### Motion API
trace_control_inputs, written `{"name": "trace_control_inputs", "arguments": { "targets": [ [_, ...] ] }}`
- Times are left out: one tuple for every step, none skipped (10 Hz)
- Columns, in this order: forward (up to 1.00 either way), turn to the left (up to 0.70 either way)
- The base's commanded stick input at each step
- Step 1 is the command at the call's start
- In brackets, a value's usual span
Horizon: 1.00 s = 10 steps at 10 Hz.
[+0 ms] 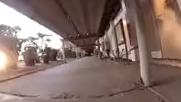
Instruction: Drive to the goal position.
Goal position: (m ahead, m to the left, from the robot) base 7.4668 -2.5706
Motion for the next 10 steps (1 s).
{"name": "trace_control_inputs", "arguments": {
  "targets": [
    [0.7,0.0],
    [0.7,-0.06],
    [0.7,-0.23],
    [0.7,-0.29],
    [0.7,-0.12],
    [0.7,0.0],
    [0.7,0.0],
    [0.7,0.0],
    [0.7,0.0],
    [0.7,0.0]
  ]
}}
